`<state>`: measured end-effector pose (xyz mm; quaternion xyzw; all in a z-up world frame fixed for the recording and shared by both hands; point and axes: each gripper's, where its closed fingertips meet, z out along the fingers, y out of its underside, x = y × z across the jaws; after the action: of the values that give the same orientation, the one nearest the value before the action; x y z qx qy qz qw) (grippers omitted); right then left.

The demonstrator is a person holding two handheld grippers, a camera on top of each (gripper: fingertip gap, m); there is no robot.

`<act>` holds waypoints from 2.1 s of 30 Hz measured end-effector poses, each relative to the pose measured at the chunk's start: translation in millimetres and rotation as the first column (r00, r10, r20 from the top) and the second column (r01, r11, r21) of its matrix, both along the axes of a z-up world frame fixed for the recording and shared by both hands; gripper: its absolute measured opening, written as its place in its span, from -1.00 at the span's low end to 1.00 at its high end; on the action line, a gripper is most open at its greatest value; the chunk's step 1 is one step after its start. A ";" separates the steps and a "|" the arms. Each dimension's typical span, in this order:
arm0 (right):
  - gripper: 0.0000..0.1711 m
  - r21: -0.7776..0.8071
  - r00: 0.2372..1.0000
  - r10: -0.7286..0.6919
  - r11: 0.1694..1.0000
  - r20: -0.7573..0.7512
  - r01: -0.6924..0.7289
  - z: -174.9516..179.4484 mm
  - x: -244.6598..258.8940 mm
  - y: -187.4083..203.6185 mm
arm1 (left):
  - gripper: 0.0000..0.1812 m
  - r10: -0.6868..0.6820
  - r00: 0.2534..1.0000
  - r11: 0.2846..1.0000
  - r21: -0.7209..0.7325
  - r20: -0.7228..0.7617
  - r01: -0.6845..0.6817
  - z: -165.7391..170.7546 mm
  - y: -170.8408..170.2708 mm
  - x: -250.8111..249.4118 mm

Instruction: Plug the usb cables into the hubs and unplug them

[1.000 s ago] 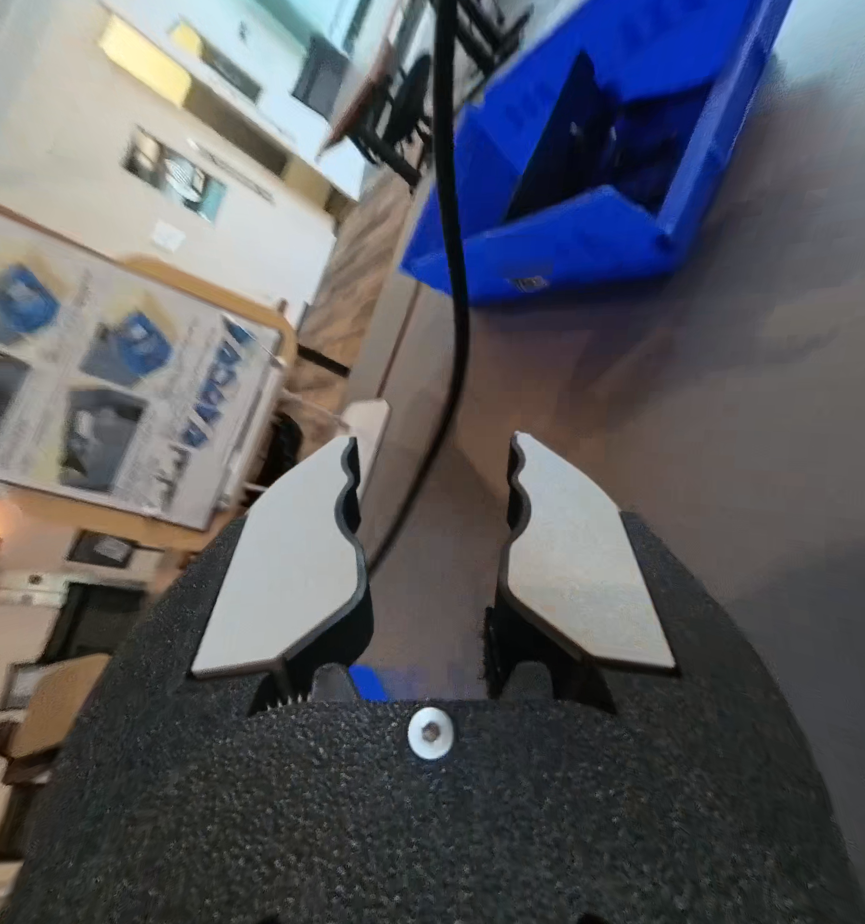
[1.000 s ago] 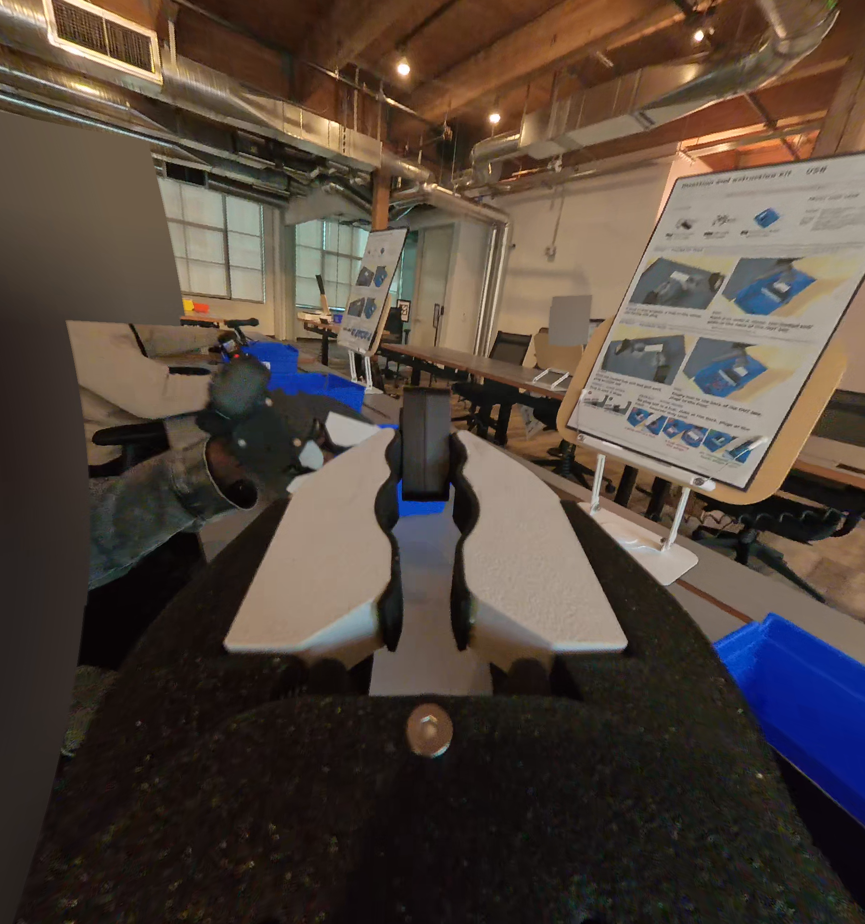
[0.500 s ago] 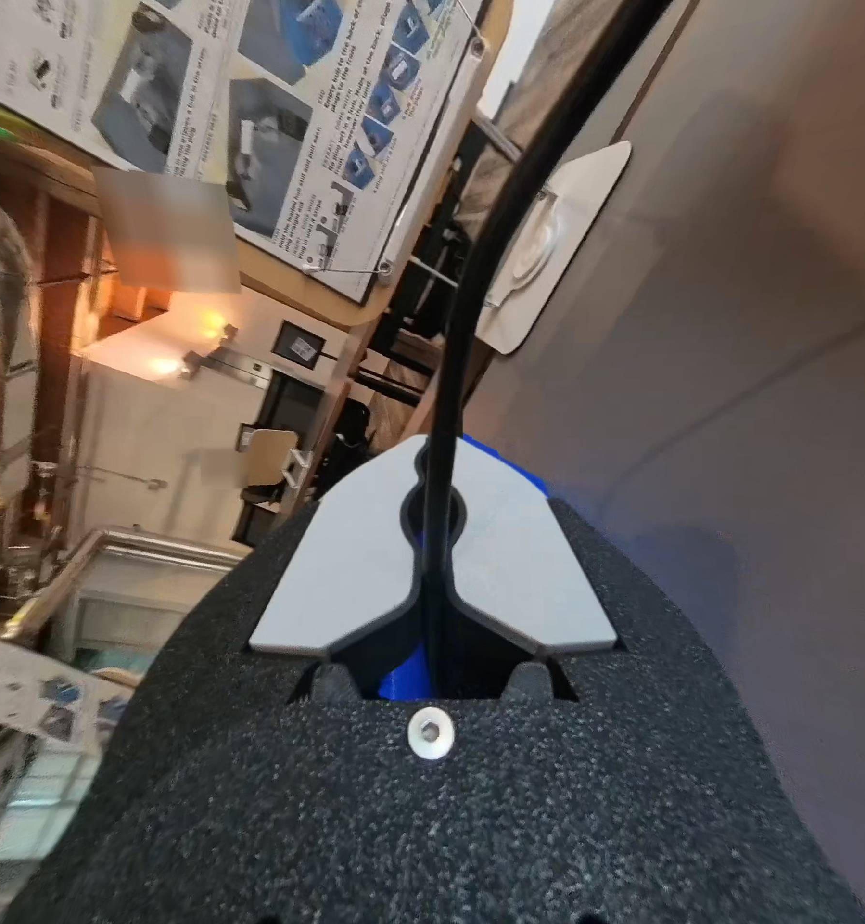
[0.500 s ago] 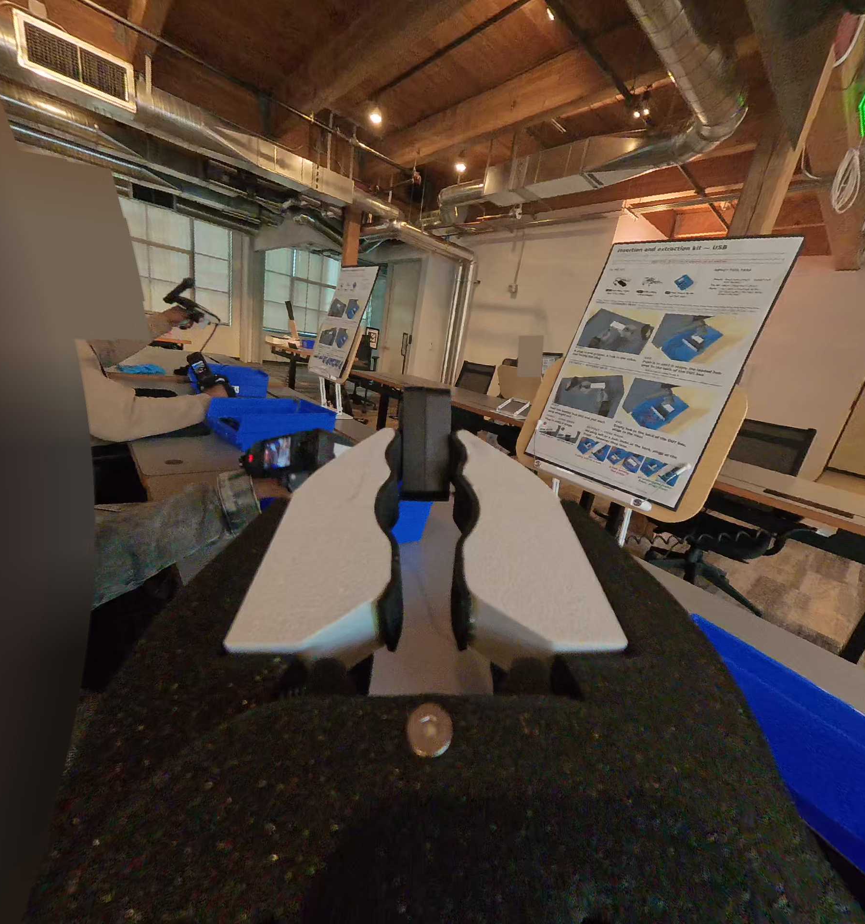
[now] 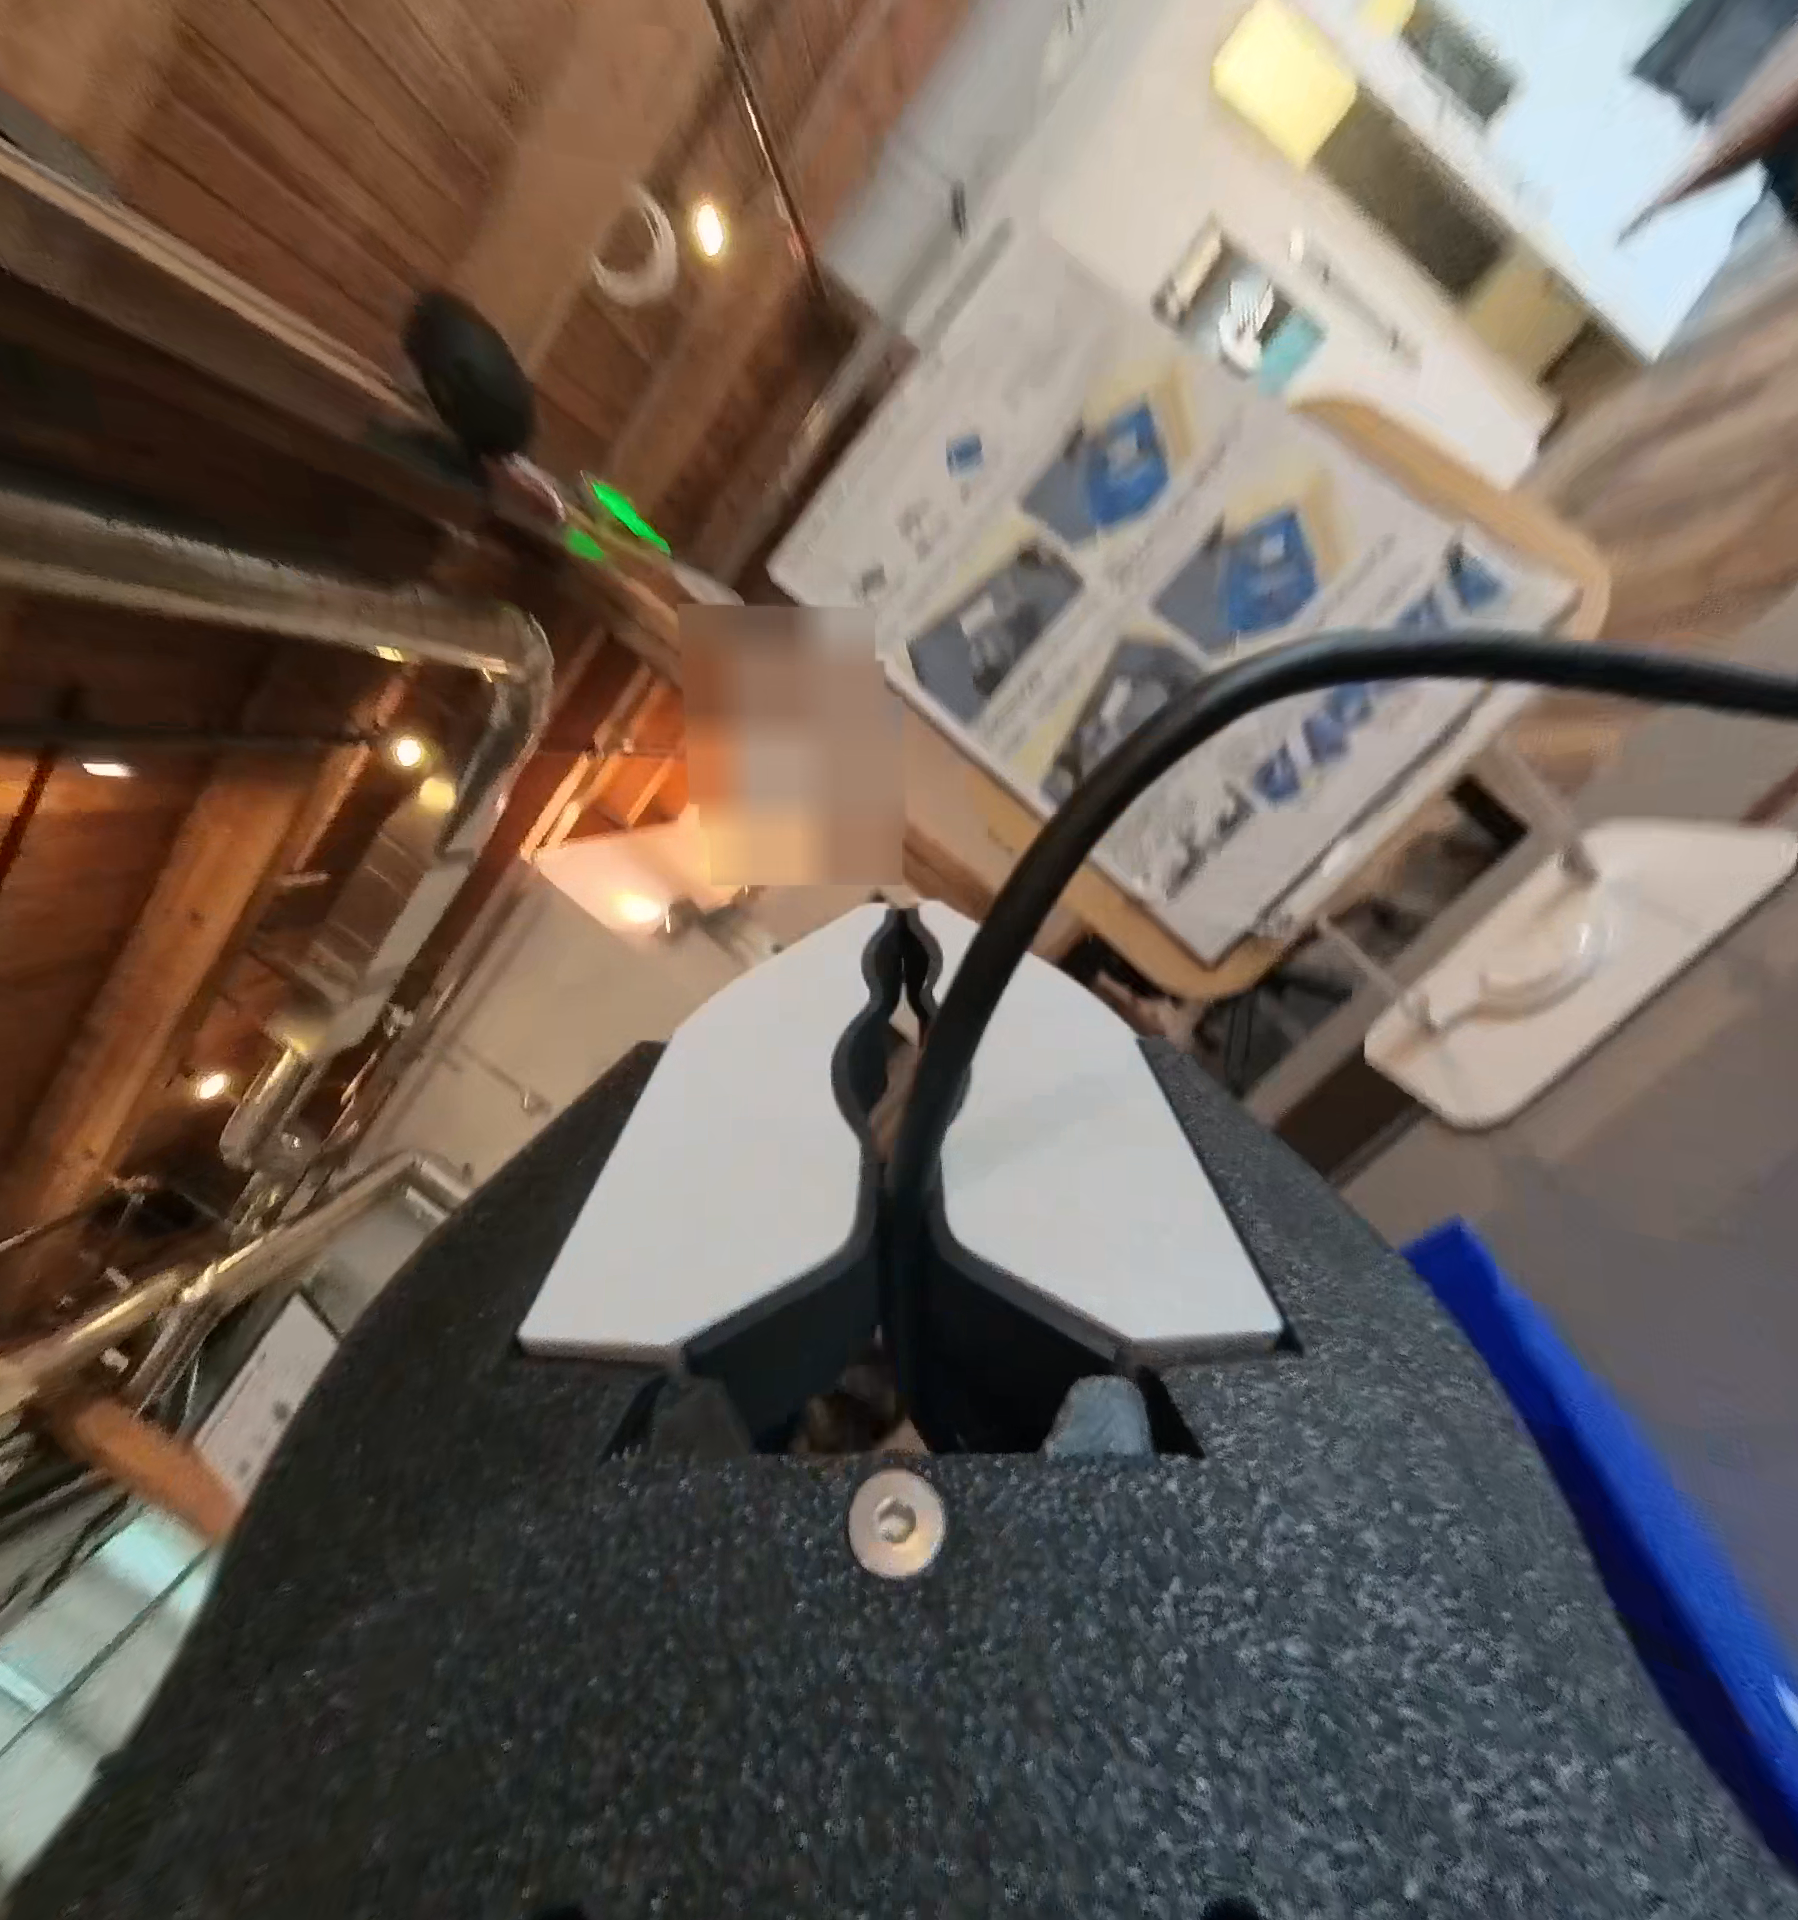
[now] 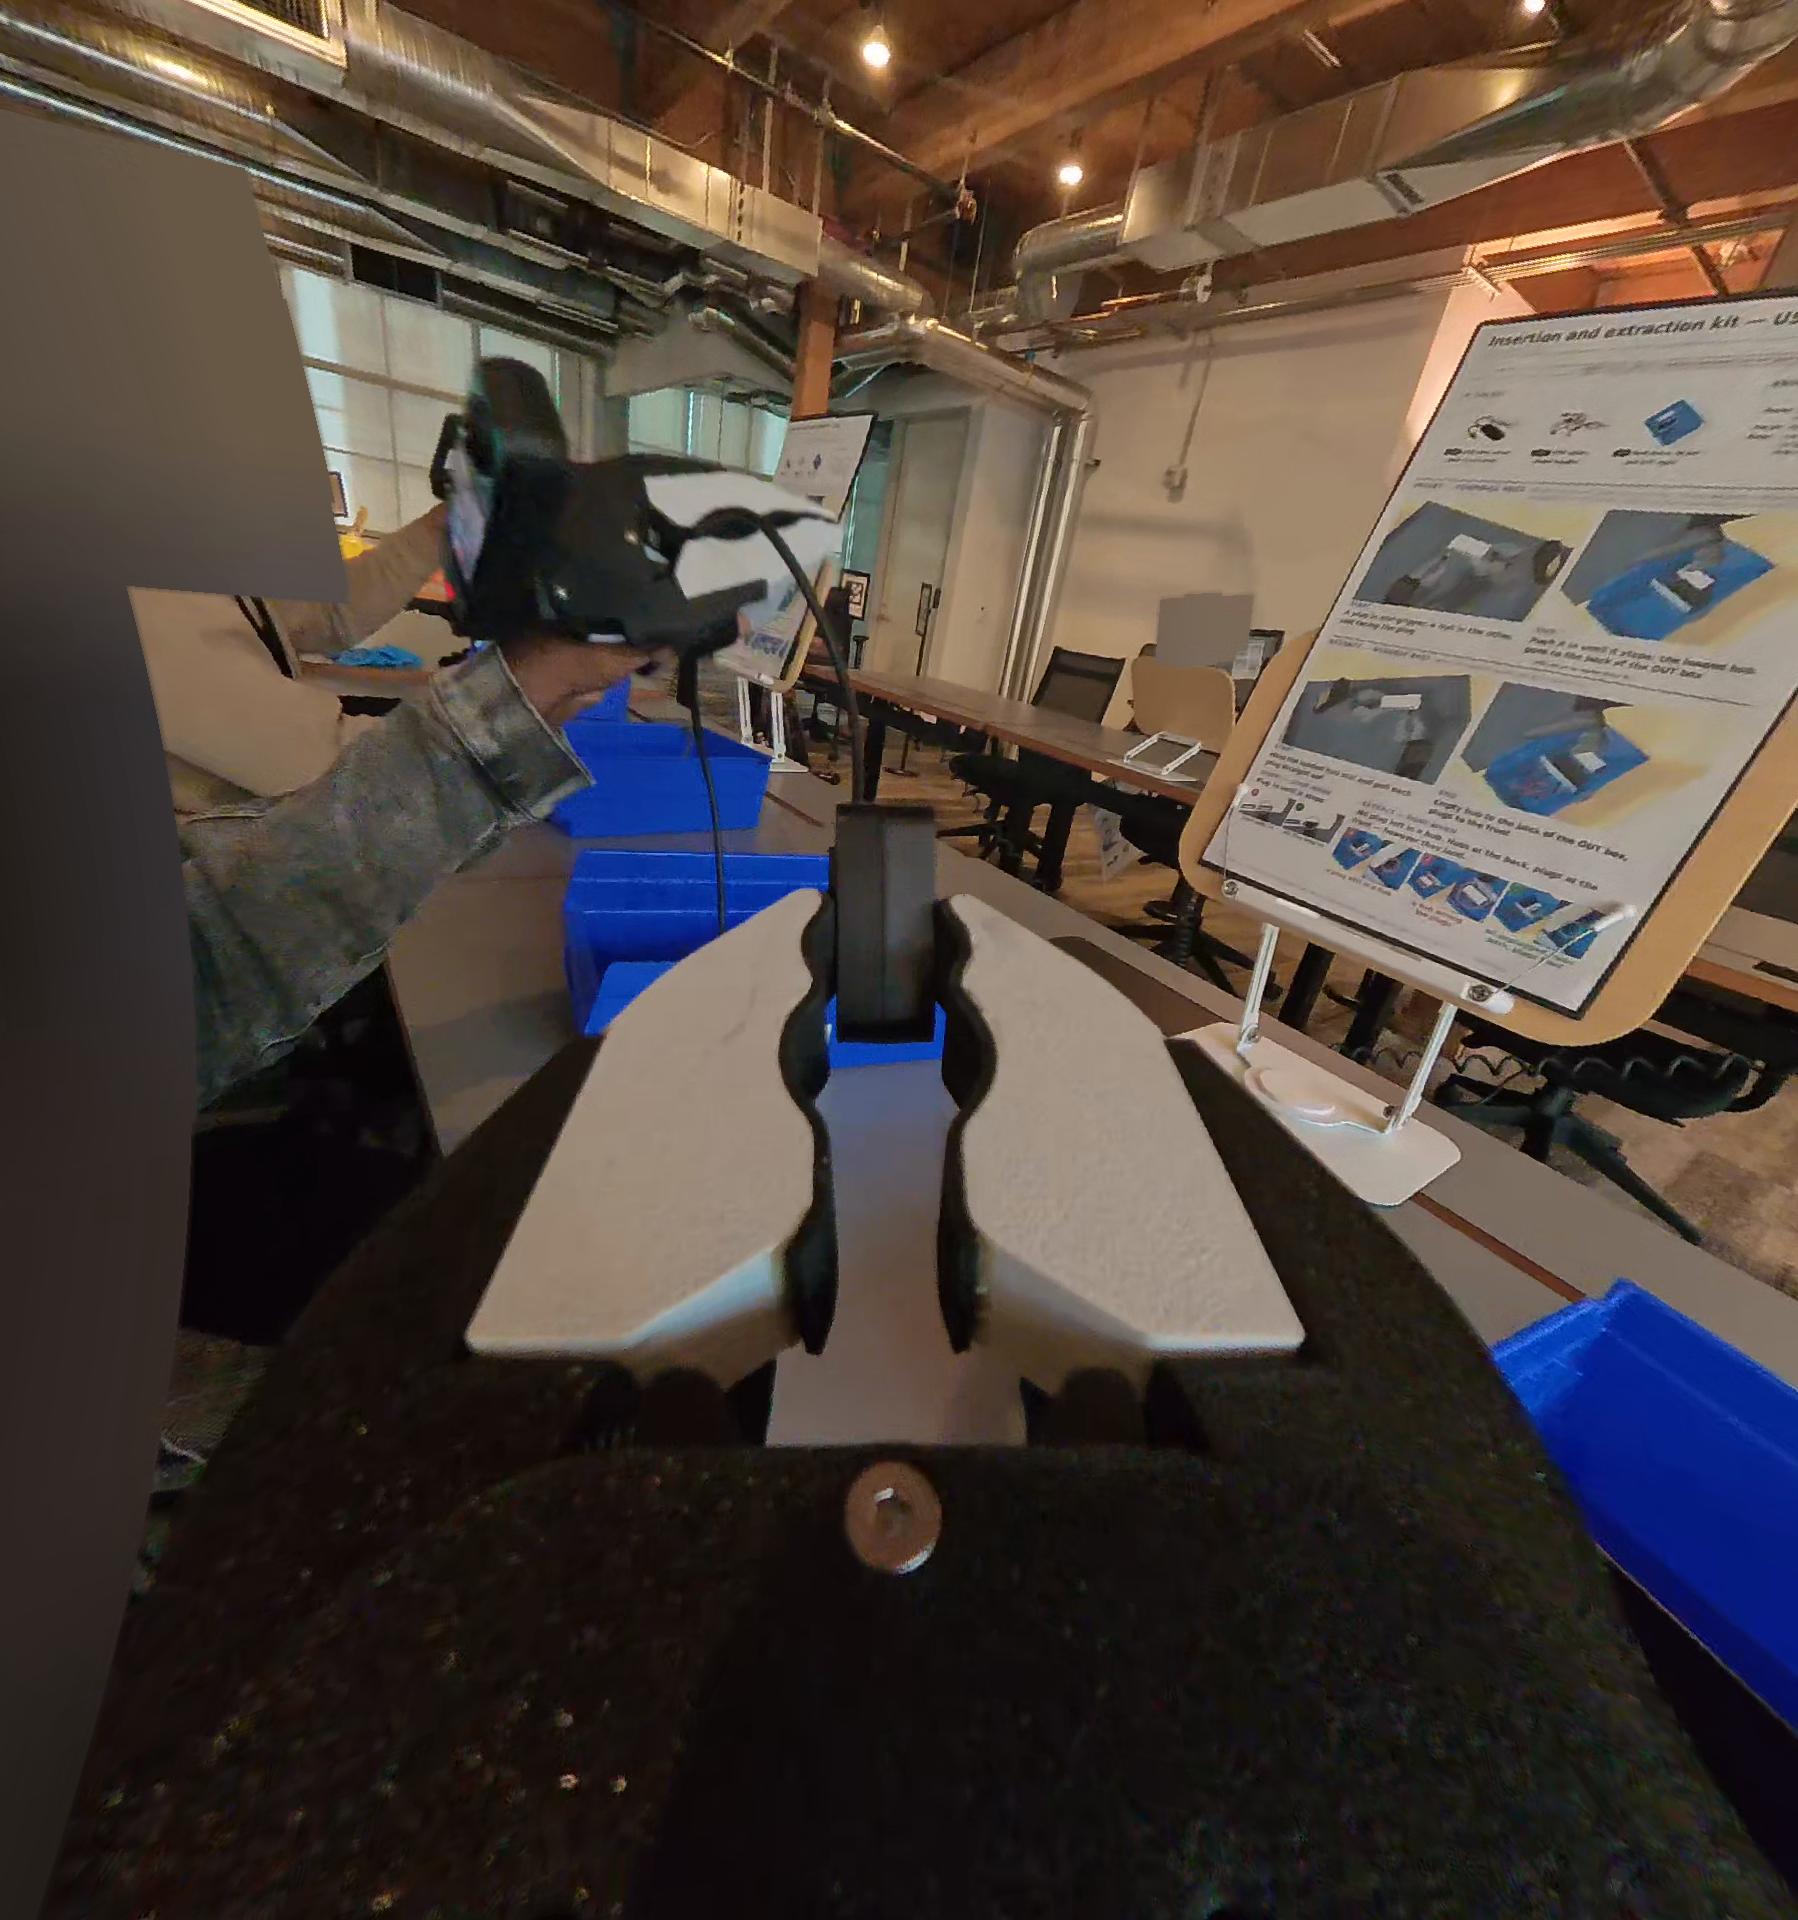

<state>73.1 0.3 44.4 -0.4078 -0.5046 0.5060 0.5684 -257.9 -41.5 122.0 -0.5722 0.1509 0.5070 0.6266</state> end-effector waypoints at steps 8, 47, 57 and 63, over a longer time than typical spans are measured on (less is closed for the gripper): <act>-0.81 0.050 0.999 -0.052 0.997 -0.007 0.053 4.2 6.6 1.6 | -1.00 -0.117 0.977 0.972 0.183 -0.177 0.150 73.8 1.5 73.8; -0.81 0.368 0.586 -0.788 0.610 0.188 0.702 -76.3 24.3 259.8 | -0.96 -0.336 0.927 0.942 0.061 0.170 0.330 -70.9 259.1 201.3; -0.56 0.296 0.344 -0.752 0.571 0.562 0.765 -162.7 32.6 310.7 | -0.98 -0.233 0.852 0.896 -0.238 0.468 0.375 -173.4 269.3 195.1; -0.31 0.281 0.399 -0.761 0.587 0.511 0.760 -144.0 34.0 303.0 | -0.98 -0.251 0.785 0.856 -0.249 0.566 0.453 -178.5 266.6 198.5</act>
<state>107.1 303.2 -99.6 -0.7247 -0.4114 0.0392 0.5513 -59.3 225.1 -56.5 -0.7548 0.1773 0.1689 0.6086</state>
